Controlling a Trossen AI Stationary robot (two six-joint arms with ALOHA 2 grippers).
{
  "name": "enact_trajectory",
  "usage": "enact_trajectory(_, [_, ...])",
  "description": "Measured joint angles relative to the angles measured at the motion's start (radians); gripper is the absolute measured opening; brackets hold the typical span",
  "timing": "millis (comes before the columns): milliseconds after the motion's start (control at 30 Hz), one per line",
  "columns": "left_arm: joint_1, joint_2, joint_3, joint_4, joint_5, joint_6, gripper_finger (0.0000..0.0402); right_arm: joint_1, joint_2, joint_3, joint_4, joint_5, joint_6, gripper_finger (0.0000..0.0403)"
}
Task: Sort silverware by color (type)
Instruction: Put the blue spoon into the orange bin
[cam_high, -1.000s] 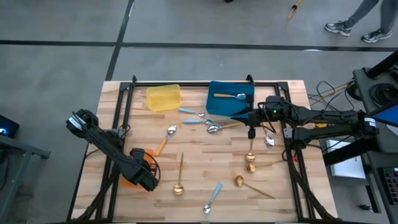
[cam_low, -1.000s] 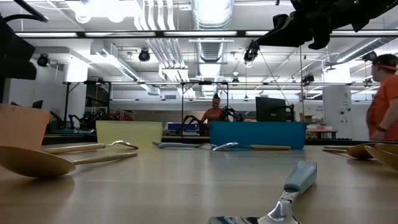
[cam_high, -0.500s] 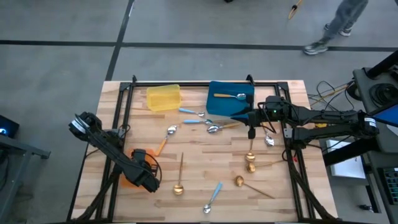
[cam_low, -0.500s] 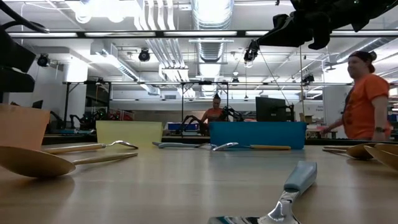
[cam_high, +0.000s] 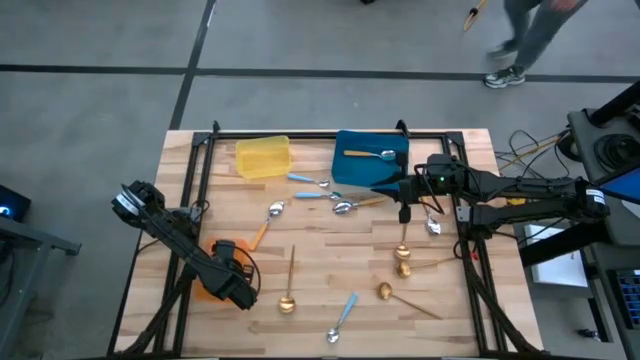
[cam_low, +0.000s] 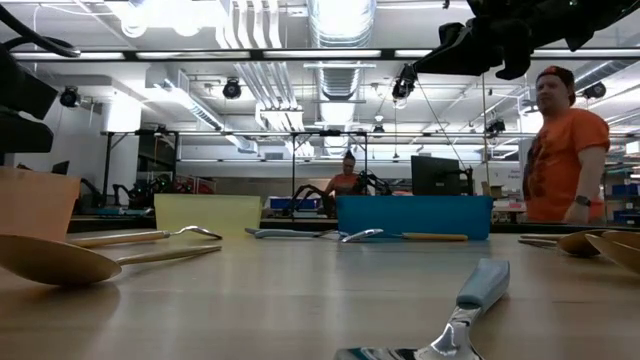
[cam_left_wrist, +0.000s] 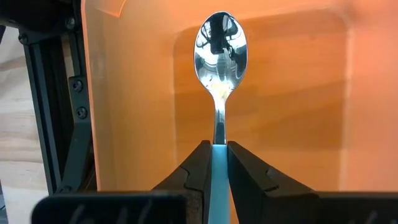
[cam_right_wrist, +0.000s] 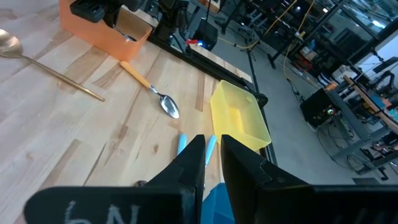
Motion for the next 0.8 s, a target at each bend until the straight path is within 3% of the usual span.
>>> enact_trajectory(800, [0.0,0.0,0.0,0.026,0.002,0.0,0.0031,0.0,0.0,-0.003,-0.001,0.0,-0.003,0.0043])
